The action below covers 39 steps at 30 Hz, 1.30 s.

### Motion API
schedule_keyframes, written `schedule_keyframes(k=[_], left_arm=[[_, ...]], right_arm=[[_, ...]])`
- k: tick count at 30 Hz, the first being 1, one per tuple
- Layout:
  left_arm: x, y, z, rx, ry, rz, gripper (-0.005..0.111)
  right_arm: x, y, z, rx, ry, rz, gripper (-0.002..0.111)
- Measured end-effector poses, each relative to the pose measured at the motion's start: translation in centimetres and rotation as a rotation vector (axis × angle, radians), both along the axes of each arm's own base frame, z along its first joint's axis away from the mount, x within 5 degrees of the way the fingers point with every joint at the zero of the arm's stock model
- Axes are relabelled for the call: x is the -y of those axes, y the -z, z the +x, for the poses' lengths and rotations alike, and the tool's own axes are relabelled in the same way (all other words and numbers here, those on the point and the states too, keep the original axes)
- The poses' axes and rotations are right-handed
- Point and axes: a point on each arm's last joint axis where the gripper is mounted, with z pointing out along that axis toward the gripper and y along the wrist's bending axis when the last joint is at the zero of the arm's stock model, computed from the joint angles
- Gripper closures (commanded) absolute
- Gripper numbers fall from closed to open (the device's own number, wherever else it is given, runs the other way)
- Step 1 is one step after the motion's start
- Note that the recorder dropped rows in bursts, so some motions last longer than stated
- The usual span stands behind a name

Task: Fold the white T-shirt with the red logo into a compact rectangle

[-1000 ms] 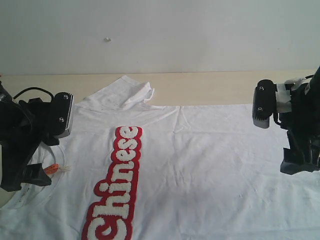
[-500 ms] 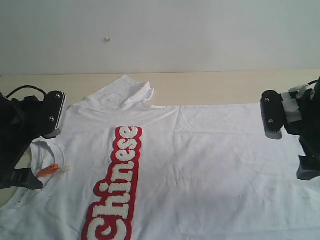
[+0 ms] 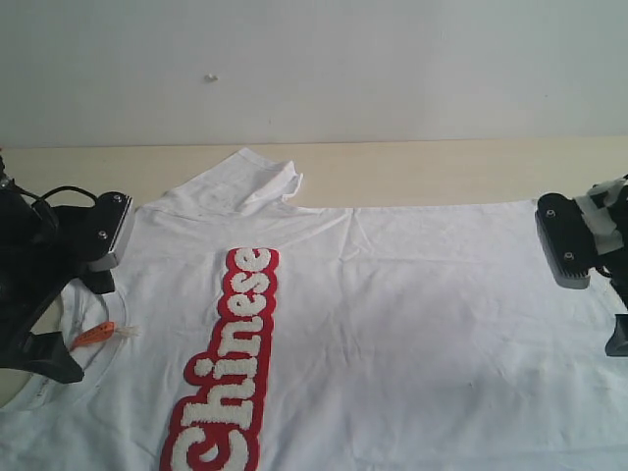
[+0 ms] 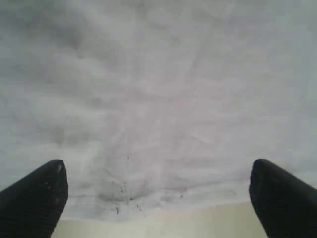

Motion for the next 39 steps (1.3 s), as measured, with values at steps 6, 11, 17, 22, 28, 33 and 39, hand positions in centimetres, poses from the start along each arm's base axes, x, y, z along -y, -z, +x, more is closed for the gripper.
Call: schedule_keyframes(k=[6,11,17,22,28,33,39], left_arm=[[0.0,0.2,0.2,0.012,-0.003,-0.001,0.001],[0.0,0.2,0.3,0.019,-0.005,-0.001,0.001],[0.0,0.2,0.3,0.018,-0.005,-0.001,0.001],[0.0,0.4,0.3,0.013,-0.006,0.0,0.001],[0.1,1.4,0.4,-0.019,-0.007,0.005,0.001],[0.2,2.2,0.5,-0.037,-0.011,-0.001,0.001],[0.2,2.5,0.8,-0.021,-0.013,-0.005,0.001]], right_arm=[[-0.2,3.1,0.4,-0.081,0.004,0.038,0.014],[-0.1,3.5,1.4,-0.09,-0.004,0.042,0.014],[0.1,3.6,2.3,-0.128,0.001,0.05,0.014],[1.2,4.0,2.2,-0.145,0.055,0.056,0.014],[1.6,4.9,2.1,-0.17,0.068,0.059,0.014],[1.6,5.2,2.4,-0.177,0.092,0.061,0.02],[1.7,5.7,3.0,-0.156,0.108,0.059,0.069]])
